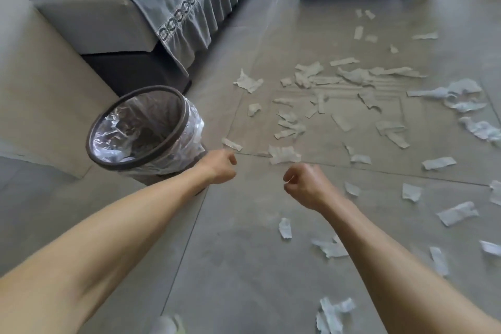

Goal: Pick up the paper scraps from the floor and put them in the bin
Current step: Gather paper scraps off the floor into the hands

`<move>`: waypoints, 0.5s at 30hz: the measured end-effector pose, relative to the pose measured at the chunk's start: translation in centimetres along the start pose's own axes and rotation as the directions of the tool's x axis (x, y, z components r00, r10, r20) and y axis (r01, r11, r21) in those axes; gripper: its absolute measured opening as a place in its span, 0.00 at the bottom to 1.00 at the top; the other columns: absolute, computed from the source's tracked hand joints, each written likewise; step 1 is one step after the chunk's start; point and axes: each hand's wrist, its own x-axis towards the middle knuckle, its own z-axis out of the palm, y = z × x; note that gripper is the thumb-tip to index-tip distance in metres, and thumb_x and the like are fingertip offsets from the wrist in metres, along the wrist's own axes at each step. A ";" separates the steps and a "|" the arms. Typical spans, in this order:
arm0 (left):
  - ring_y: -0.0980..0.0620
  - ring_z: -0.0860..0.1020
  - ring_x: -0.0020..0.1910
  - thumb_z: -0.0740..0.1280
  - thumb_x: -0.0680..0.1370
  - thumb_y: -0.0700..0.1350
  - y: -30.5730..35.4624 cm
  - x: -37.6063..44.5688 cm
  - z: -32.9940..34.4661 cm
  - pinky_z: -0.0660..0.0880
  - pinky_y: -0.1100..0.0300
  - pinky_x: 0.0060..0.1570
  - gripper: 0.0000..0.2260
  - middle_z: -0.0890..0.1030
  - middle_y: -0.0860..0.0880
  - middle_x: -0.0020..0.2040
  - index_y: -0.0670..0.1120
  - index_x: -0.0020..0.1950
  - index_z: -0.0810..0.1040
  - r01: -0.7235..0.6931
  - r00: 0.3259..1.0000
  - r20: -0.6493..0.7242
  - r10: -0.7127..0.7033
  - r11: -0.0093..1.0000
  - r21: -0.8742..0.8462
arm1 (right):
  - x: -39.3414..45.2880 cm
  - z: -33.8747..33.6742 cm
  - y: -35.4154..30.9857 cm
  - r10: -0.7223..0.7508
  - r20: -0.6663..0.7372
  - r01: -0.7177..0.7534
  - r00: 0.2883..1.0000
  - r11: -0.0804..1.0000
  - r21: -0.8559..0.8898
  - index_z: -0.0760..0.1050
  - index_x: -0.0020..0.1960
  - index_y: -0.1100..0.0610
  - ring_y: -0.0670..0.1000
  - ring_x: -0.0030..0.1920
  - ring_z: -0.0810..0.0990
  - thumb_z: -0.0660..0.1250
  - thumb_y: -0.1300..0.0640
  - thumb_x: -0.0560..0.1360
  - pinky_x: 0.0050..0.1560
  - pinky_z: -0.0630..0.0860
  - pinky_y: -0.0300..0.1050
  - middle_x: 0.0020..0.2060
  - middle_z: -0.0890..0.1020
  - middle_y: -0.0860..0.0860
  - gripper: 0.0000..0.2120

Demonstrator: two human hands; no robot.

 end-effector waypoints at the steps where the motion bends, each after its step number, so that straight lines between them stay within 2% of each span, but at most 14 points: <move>1: 0.45 0.76 0.60 0.65 0.73 0.44 0.0 0.8 1.2 0.71 0.60 0.59 0.18 0.79 0.45 0.61 0.49 0.63 0.77 0.020 1.000 0.003 -0.020 1.000 -0.021 | 0.2 0.3 0.7 0.022 -0.022 -0.021 1.000 1.000 0.016 0.80 0.51 0.55 0.53 0.48 0.81 0.64 0.60 0.72 0.45 0.76 0.42 0.49 0.83 0.54 0.10; 3: 0.43 0.72 0.65 0.63 0.73 0.41 -0.5 3.0 4.9 0.70 0.57 0.62 0.22 0.75 0.42 0.66 0.48 0.68 0.73 0.056 0.998 0.007 -0.055 0.996 -0.067 | 0.7 1.9 2.4 0.049 -0.014 -0.049 0.999 0.999 0.017 0.80 0.53 0.56 0.53 0.49 0.80 0.64 0.61 0.72 0.44 0.71 0.39 0.48 0.83 0.53 0.11; 6: 0.39 0.68 0.67 0.61 0.72 0.39 -1.5 5.5 9.5 0.68 0.53 0.65 0.24 0.71 0.40 0.67 0.48 0.69 0.70 0.104 0.990 -0.084 -0.113 0.989 -0.108 | 1.9 4.1 4.4 0.003 0.046 -0.002 0.999 1.000 -0.006 0.79 0.55 0.56 0.53 0.50 0.79 0.65 0.61 0.73 0.47 0.73 0.40 0.49 0.83 0.53 0.12; 8: 0.38 0.69 0.64 0.61 0.74 0.38 -1.5 6.8 12.2 0.68 0.53 0.64 0.18 0.71 0.39 0.64 0.45 0.63 0.75 0.082 0.980 -0.169 -0.109 0.984 -0.160 | 2.6 5.6 5.8 0.019 0.031 -0.019 0.999 1.000 0.000 0.79 0.55 0.56 0.53 0.50 0.80 0.65 0.60 0.72 0.49 0.74 0.42 0.50 0.82 0.53 0.12; 11: 0.41 0.76 0.56 0.63 0.75 0.36 -0.6 7.0 13.8 0.70 0.58 0.56 0.13 0.79 0.40 0.55 0.43 0.55 0.81 -0.073 0.960 -0.279 -0.002 0.963 -0.261 | 2.5 7.3 7.2 0.032 0.027 -0.032 0.999 0.999 0.004 0.79 0.57 0.57 0.55 0.52 0.79 0.67 0.60 0.72 0.53 0.74 0.44 0.52 0.81 0.54 0.13; 13: 0.44 0.78 0.53 0.64 0.75 0.36 -0.2 6.7 14.7 0.70 0.60 0.53 0.10 0.82 0.42 0.50 0.43 0.51 0.83 -0.140 0.955 -0.292 0.053 0.948 -0.286 | 2.0 8.2 8.0 -0.008 0.124 0.017 0.992 0.998 -0.065 0.77 0.60 0.55 0.56 0.54 0.78 0.69 0.57 0.71 0.54 0.73 0.45 0.54 0.78 0.55 0.17; 15: 0.47 0.78 0.51 0.64 0.74 0.36 0.3 6.2 15.1 0.71 0.62 0.51 0.09 0.83 0.44 0.48 0.43 0.48 0.83 -0.163 0.952 -0.301 0.054 0.923 -0.350 | 1.4 8.0 8.7 -0.054 0.227 0.089 0.972 0.985 -0.148 0.73 0.64 0.52 0.56 0.58 0.74 0.73 0.53 0.69 0.57 0.73 0.46 0.57 0.73 0.54 0.25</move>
